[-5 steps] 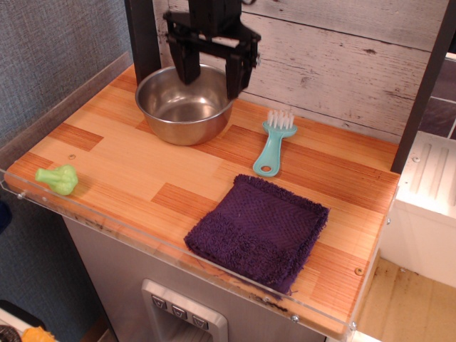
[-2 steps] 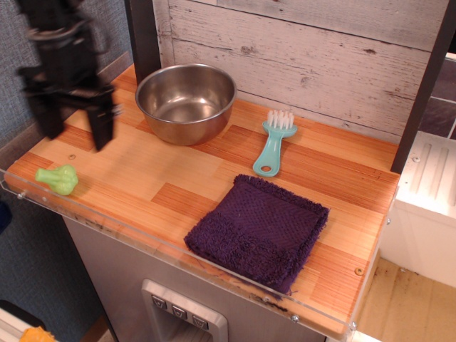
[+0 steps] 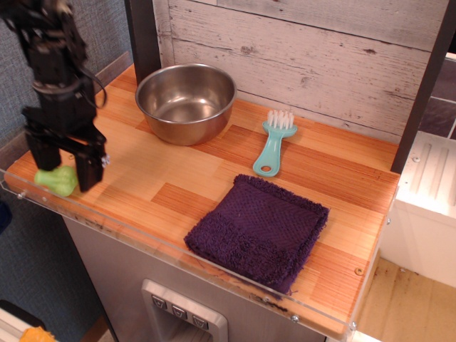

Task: Place the broccoli inside the pot

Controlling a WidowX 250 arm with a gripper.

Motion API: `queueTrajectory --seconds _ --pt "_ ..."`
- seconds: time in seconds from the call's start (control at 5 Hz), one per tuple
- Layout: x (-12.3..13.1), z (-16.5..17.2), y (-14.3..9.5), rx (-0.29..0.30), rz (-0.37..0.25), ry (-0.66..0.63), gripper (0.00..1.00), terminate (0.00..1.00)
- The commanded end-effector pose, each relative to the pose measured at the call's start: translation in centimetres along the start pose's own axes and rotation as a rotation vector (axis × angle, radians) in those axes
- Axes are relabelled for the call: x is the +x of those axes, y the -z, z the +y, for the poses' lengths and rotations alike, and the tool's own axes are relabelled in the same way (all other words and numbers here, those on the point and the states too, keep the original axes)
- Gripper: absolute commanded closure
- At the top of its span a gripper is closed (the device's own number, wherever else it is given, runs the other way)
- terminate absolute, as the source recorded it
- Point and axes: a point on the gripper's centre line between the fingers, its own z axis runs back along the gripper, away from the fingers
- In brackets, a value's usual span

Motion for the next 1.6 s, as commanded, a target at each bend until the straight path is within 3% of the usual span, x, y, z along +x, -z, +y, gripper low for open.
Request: queueTrajectory --seconds 0.0,0.2,0.4,0.6,0.8,1.4 --pt "1.2 1.0 0.9 -0.014 0.021 -0.009 0.00 0.00" --pt "1.5 0.6 0.2 0.004 0.010 0.021 1.00 0.00" --pt "1.4 0.2 -0.8 0.023 -0.011 0.027 1.00 0.00" --pt "1.2 -0.3 -1.3 0.006 -0.036 0.021 0.00 0.00" --pt "0.9 -1.1 -2.1 -0.002 -0.044 0.034 0.00 0.00" --pt "-0.8 -1.1 -1.2 -0.049 -0.012 0.006 0.00 0.00"
